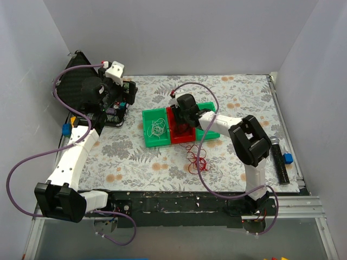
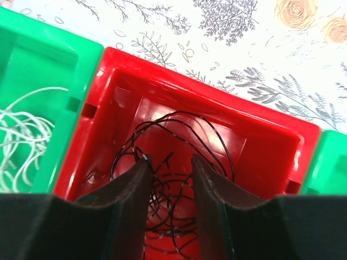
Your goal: Untangle the cables
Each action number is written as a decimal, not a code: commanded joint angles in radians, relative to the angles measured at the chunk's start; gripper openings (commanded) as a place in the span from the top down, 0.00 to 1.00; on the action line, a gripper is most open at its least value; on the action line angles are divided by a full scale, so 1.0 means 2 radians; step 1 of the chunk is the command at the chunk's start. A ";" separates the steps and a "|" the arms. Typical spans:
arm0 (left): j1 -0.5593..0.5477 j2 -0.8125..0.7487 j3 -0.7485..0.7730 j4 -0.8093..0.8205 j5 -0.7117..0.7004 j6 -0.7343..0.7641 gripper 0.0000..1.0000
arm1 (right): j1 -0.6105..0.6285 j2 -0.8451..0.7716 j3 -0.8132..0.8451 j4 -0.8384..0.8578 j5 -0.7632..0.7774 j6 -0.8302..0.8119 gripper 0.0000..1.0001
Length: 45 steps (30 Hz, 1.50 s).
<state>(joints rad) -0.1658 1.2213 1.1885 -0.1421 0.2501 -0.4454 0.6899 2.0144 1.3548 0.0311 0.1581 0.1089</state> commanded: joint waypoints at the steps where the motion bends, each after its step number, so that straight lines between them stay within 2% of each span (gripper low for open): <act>1: 0.001 -0.014 0.006 -0.006 -0.009 0.003 0.07 | -0.001 -0.074 0.019 -0.004 0.006 0.017 0.55; 3: 0.001 -0.014 0.005 -0.007 -0.014 0.005 0.07 | -0.001 -0.097 0.010 -0.004 0.005 0.021 0.52; 8: 0.001 -0.017 0.006 -0.013 -0.021 0.011 0.07 | -0.001 -0.152 -0.019 -0.009 0.015 0.027 0.36; 12: 0.001 -0.018 0.005 -0.016 -0.025 0.016 0.07 | 0.000 -0.204 -0.051 0.000 0.010 0.029 0.30; 15: 0.001 -0.018 0.005 -0.018 -0.022 0.012 0.07 | 0.000 -0.210 -0.045 -0.038 0.017 0.031 0.30; 17: 0.001 -0.021 0.004 -0.022 -0.015 0.011 0.08 | 0.000 -0.241 -0.074 -0.041 0.015 0.037 0.30; 25: -0.001 -0.048 -0.037 -0.035 0.046 0.031 0.08 | 0.012 -0.428 -0.299 -0.053 -0.075 0.061 0.31; 28: -0.005 -0.058 -0.053 -0.035 0.058 0.039 0.08 | 0.024 -0.479 -0.365 -0.052 -0.134 0.069 0.31; 33: -0.008 -0.066 -0.062 -0.039 0.074 0.042 0.08 | 0.031 -0.464 -0.395 -0.055 -0.166 0.065 0.31; 35: -0.014 -0.069 -0.064 -0.044 0.083 0.044 0.08 | 0.032 -0.431 -0.391 -0.059 -0.169 0.064 0.34; 37: -0.019 -0.075 -0.070 -0.047 0.095 0.049 0.08 | 0.032 -0.409 -0.390 -0.055 -0.179 0.062 0.43; 40: -0.030 -0.085 -0.080 -0.056 0.122 0.065 0.09 | 0.045 -0.404 -0.383 -0.057 -0.186 0.056 0.66; 43: -0.047 -0.091 -0.093 -0.069 0.142 0.088 0.09 | 0.062 -0.443 -0.377 -0.055 -0.221 0.035 0.96; 45: -0.063 -0.094 -0.101 -0.072 0.150 0.097 0.09 | 0.072 -0.485 -0.376 -0.046 -0.271 0.018 0.99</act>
<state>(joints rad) -0.2440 1.0645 1.0145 -0.2436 0.4713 -0.3145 0.7963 1.1847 0.5621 -0.1127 -0.2169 0.2066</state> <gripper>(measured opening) 0.909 0.048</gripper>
